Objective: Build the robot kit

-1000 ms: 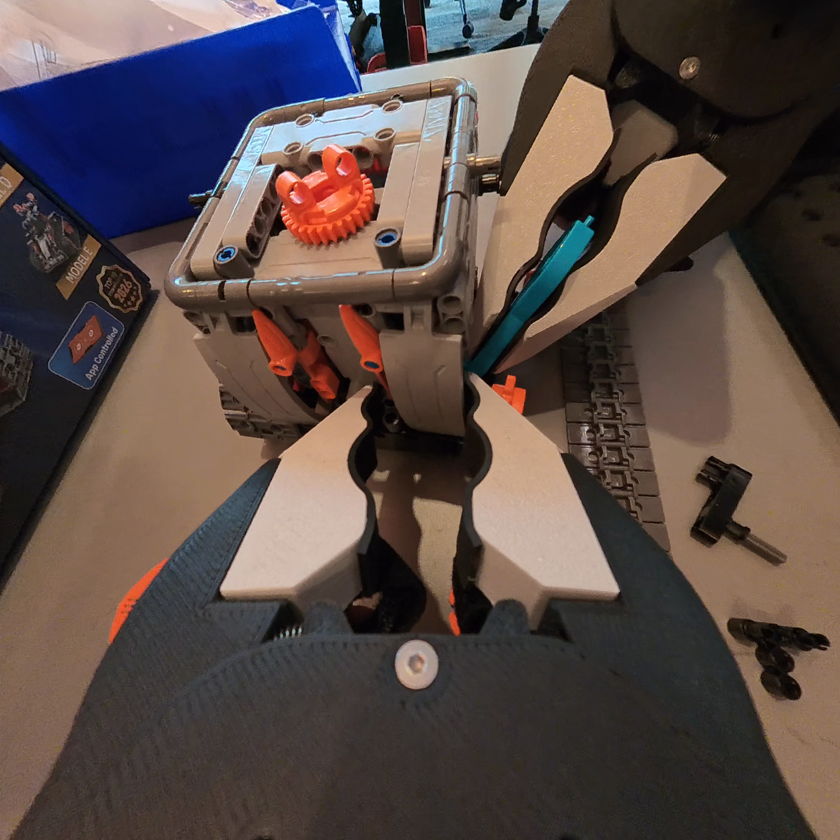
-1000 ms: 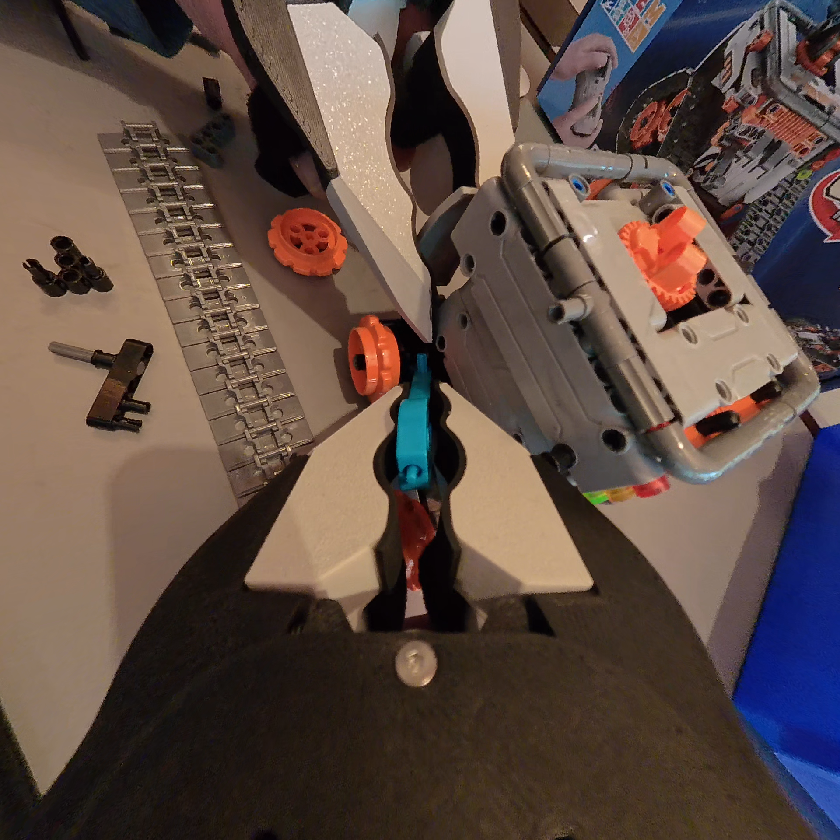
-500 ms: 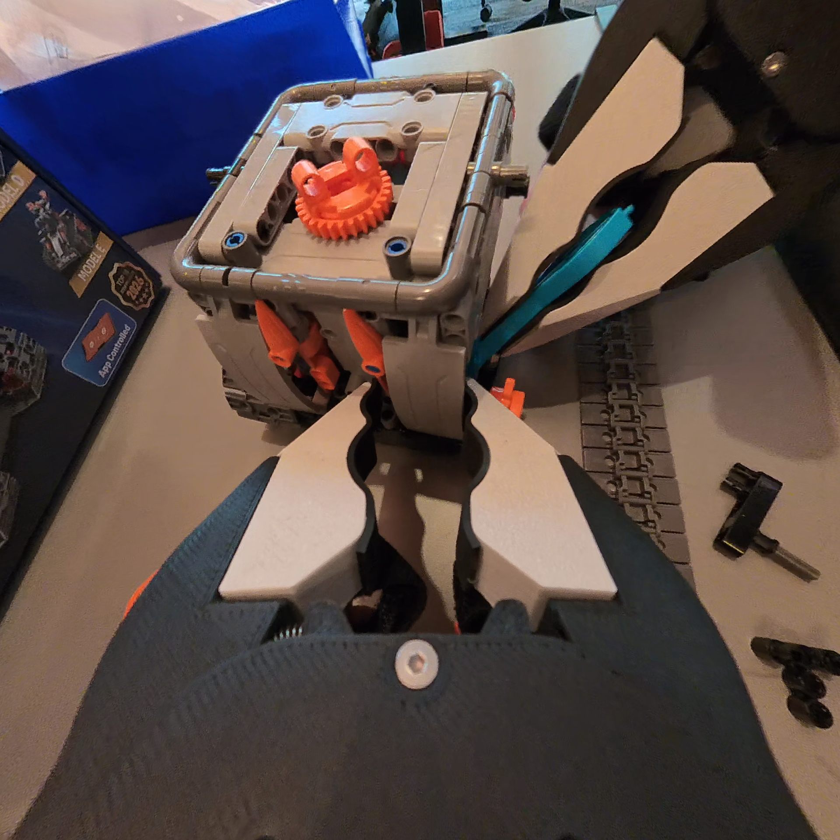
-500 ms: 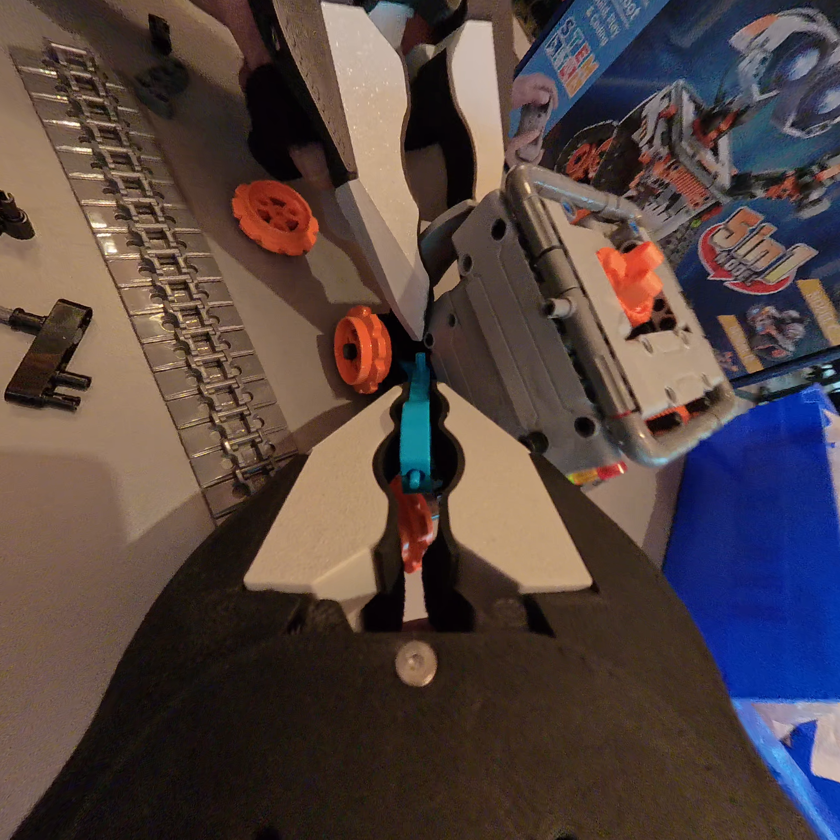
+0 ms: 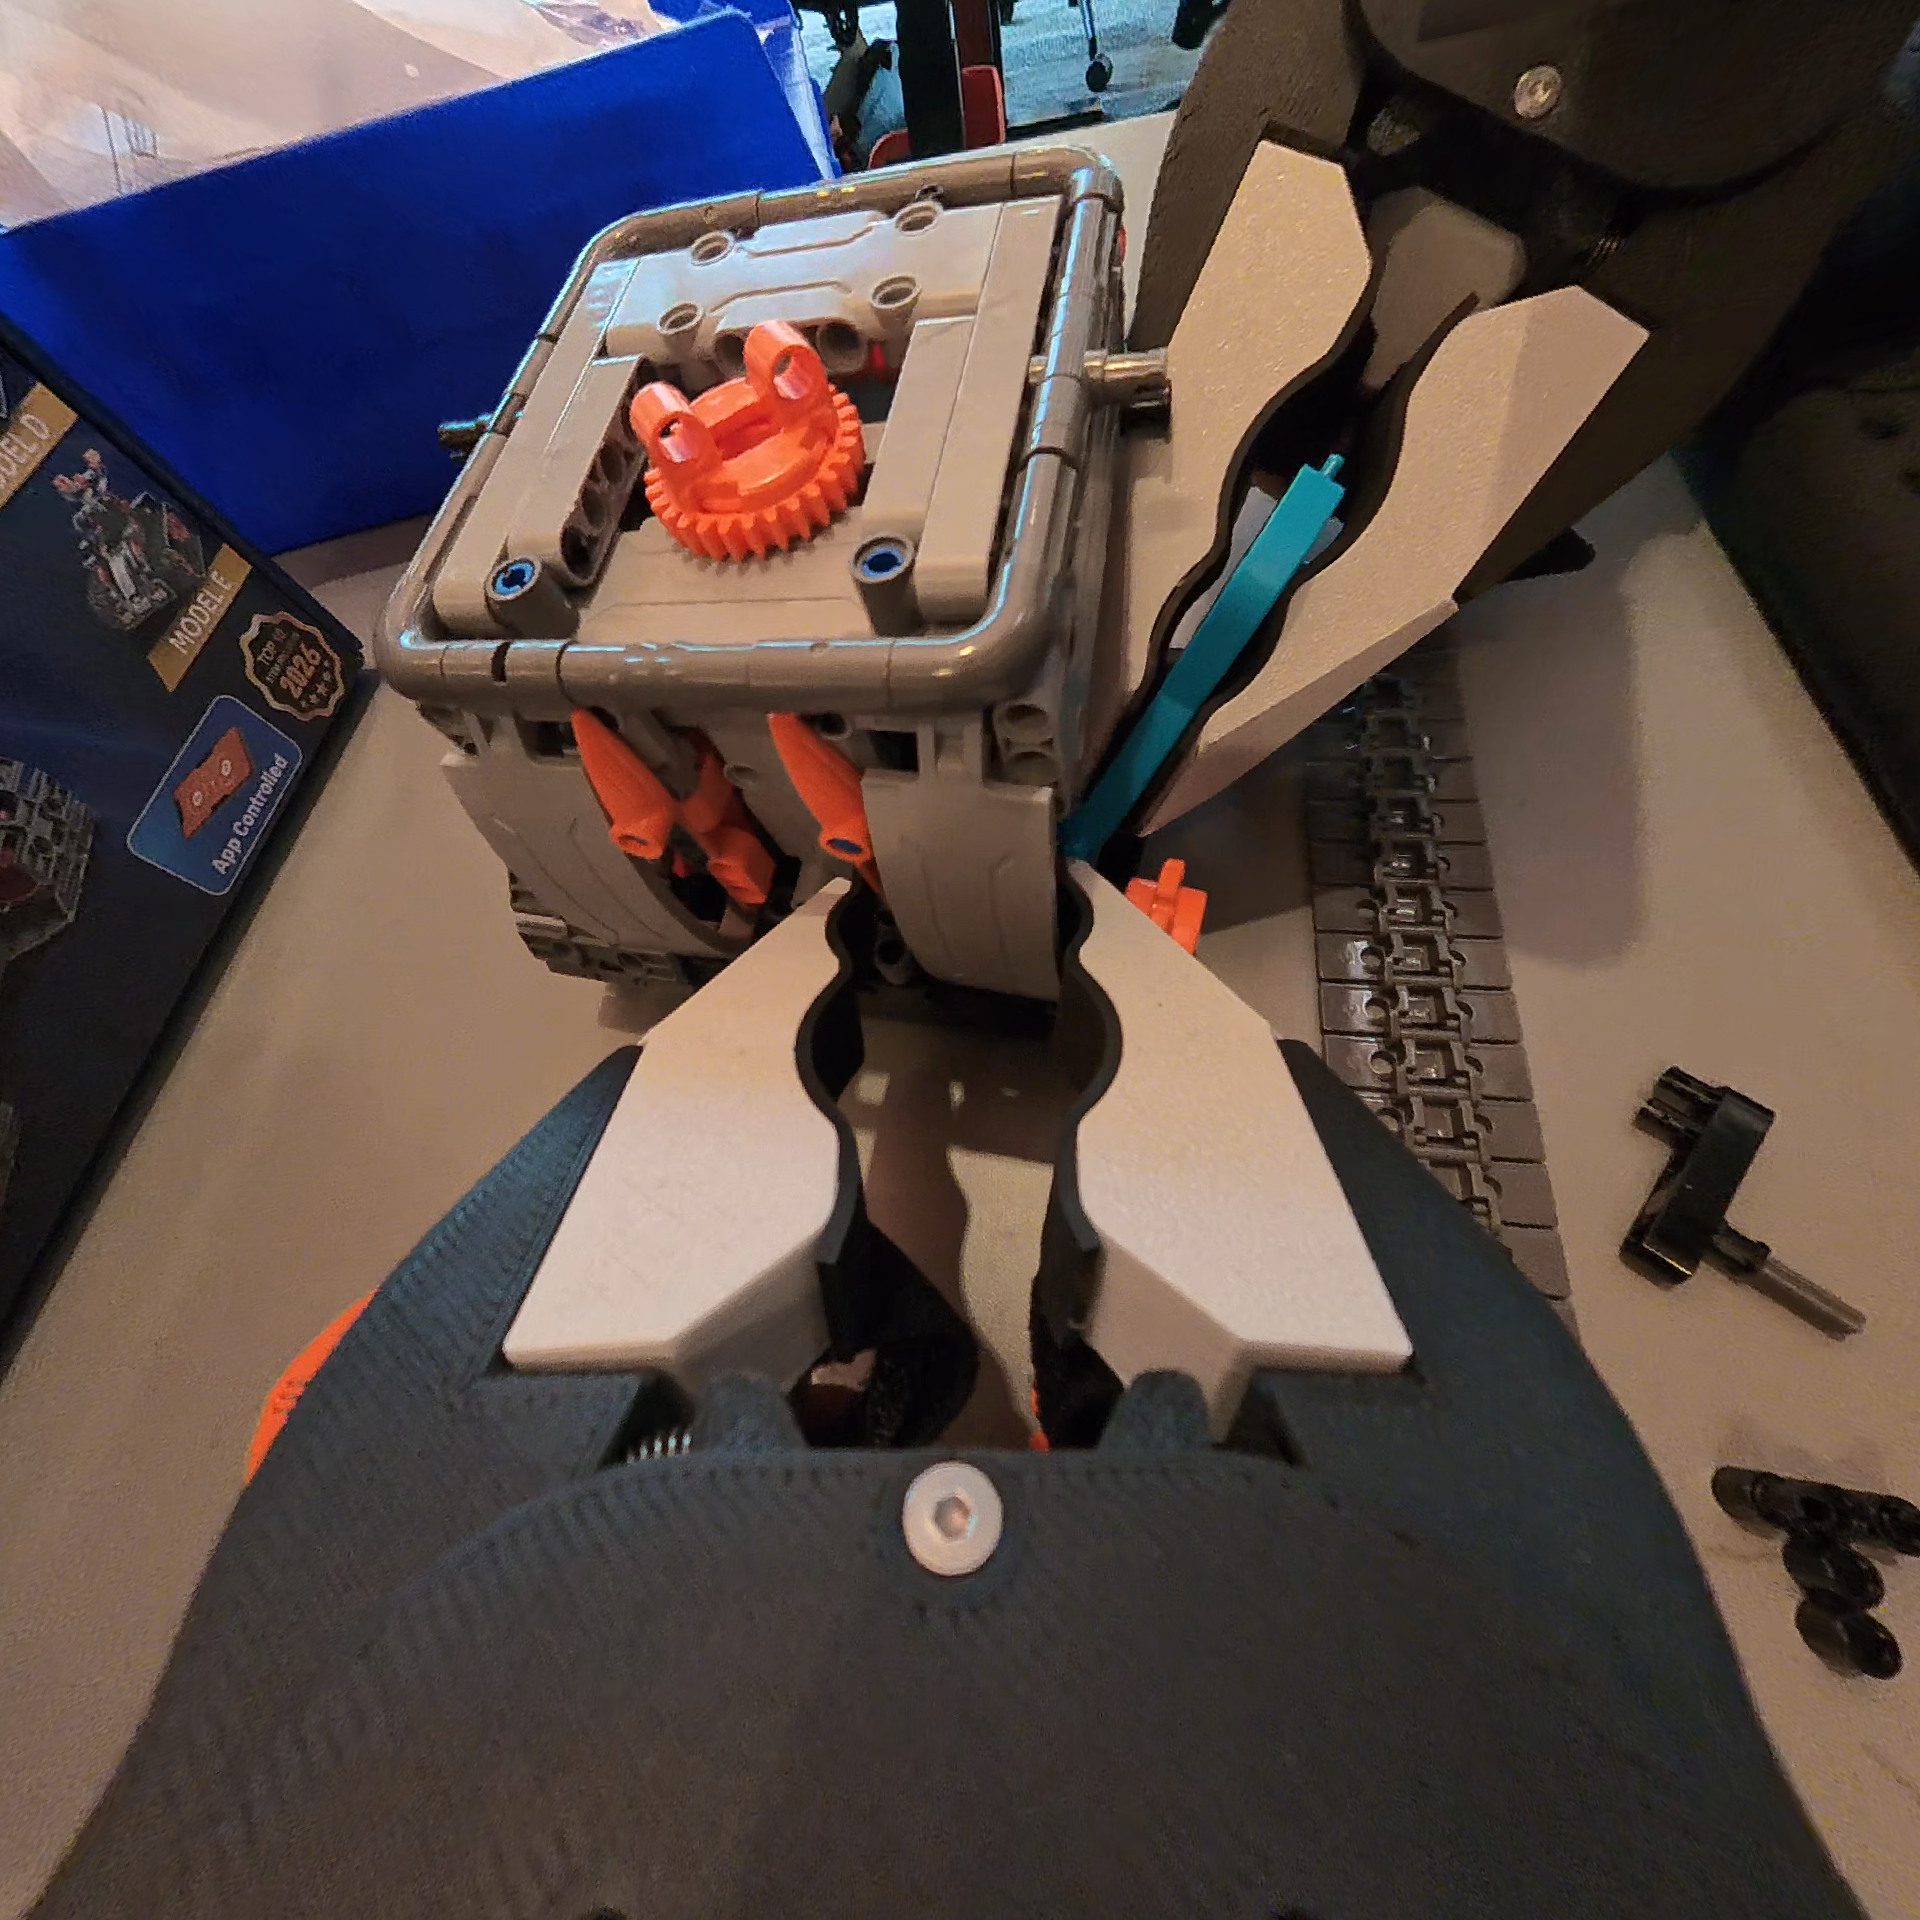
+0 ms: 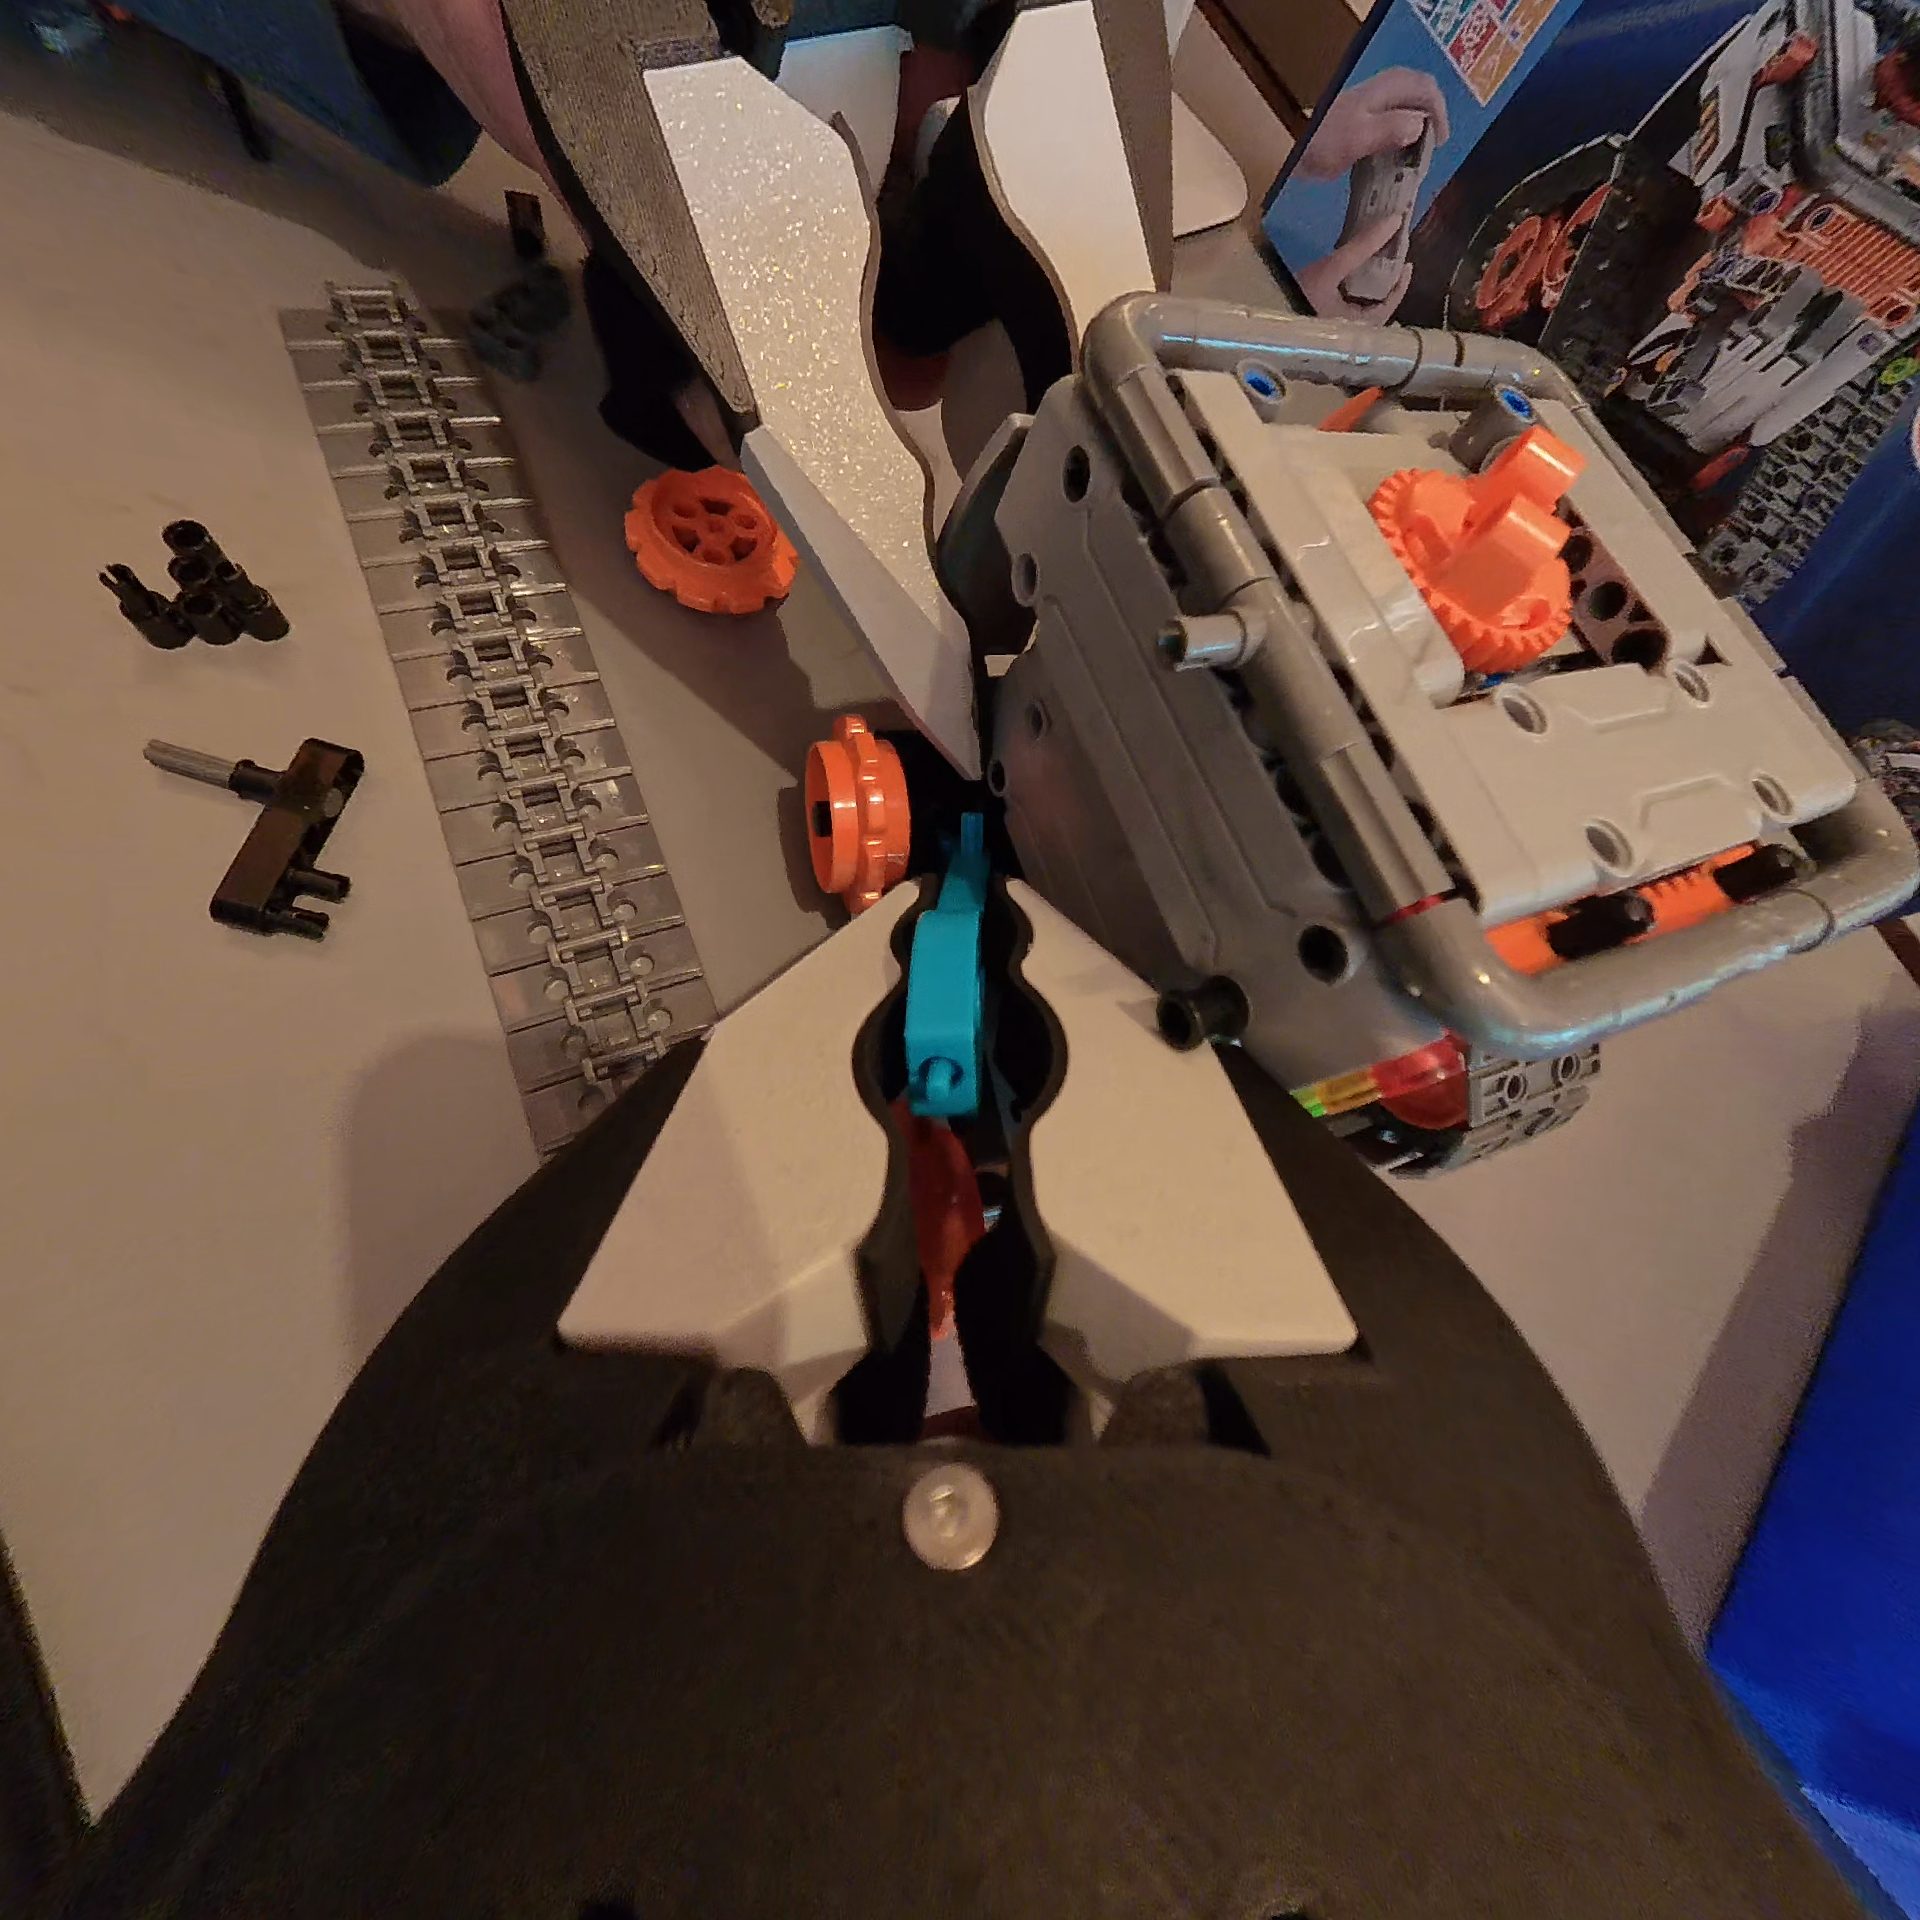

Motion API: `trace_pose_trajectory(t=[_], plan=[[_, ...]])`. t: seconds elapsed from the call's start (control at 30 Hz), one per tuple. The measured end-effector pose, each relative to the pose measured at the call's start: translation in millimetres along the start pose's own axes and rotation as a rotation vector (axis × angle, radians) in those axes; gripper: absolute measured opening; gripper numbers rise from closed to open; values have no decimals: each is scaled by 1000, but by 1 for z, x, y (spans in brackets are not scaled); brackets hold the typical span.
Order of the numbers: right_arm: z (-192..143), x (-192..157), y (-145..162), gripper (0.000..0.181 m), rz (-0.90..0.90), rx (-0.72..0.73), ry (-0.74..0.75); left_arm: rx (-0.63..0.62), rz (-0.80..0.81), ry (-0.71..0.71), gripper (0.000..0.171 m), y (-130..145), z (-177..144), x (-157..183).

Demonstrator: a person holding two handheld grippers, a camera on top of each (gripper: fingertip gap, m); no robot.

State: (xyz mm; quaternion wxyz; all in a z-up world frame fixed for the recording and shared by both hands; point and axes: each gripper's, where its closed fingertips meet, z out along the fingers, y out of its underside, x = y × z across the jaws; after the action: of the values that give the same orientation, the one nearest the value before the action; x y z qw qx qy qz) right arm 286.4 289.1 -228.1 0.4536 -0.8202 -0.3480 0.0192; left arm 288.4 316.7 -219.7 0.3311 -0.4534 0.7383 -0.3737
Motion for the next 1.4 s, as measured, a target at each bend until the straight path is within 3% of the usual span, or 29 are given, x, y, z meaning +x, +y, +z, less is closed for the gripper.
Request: trace_pose_trajectory(t=[0.4,0.67,0.87,1.4], plan=[[-2,0,0,6,54,24,-77,10,-24,-1,32,-4,1,0],[-13,7,-6,6,-154,11,228,-10,-23,-24,33,0,3,-3],[-12,6,-11,5,-193,31,273,-9,-35,-27,33,0,3,-2],[-7,4,-11,6,-83,62,92,13,-47,-13,33,-1,4,-3]])
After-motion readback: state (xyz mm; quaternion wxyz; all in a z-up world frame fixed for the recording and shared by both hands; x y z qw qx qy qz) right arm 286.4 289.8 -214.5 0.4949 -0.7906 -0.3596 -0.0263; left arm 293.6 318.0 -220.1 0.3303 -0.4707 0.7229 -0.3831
